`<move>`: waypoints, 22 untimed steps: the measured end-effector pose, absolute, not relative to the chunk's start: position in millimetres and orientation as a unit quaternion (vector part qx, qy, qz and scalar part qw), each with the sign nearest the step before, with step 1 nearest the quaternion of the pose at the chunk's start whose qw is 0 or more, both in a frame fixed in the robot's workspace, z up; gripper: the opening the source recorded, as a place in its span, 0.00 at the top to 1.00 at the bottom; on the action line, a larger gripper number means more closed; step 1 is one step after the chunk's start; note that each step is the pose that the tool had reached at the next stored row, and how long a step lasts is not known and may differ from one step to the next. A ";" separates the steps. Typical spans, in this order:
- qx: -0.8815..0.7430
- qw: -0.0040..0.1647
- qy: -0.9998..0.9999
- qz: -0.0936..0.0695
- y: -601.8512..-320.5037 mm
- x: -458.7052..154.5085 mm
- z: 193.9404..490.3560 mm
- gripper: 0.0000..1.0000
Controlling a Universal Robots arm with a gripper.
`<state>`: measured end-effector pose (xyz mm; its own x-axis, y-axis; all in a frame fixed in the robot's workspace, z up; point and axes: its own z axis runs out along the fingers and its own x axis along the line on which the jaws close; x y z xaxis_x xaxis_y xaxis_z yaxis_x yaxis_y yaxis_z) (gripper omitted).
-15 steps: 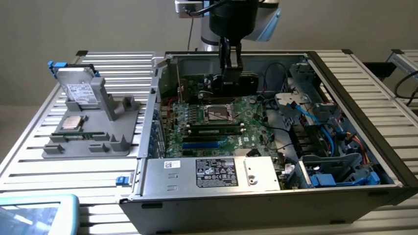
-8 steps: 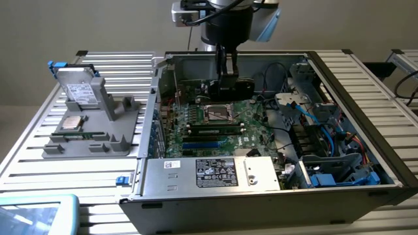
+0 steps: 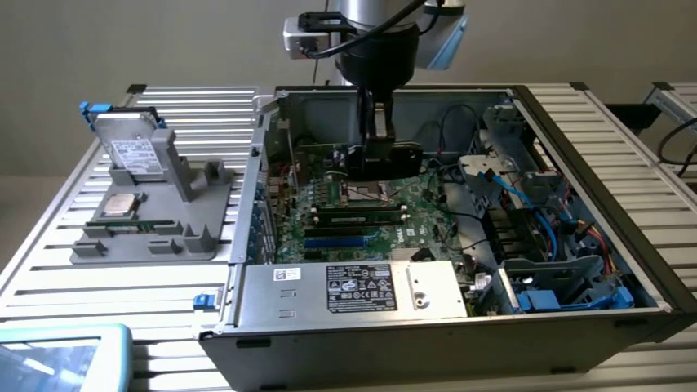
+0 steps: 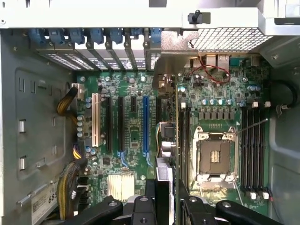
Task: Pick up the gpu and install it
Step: 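Insert the gpu into the slot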
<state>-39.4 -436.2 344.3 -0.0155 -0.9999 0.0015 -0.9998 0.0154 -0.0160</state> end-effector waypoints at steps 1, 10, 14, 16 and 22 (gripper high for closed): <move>-0.702 0.004 0.712 -0.008 -437.1 -39.9 343.6 0.73; -0.702 -0.006 0.712 -0.007 -438.3 -45.9 333.7 0.73; -0.702 -0.008 0.712 -0.006 -438.3 -46.1 327.5 0.73; -0.702 -0.009 0.712 -0.007 -438.7 -46.2 324.4 0.73; -0.702 -0.011 0.712 -0.009 -441.6 -48.4 315.6 0.73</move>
<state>-48.4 -441.6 315.6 -0.0150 -0.9995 0.0274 -0.9999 0.0151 0.0022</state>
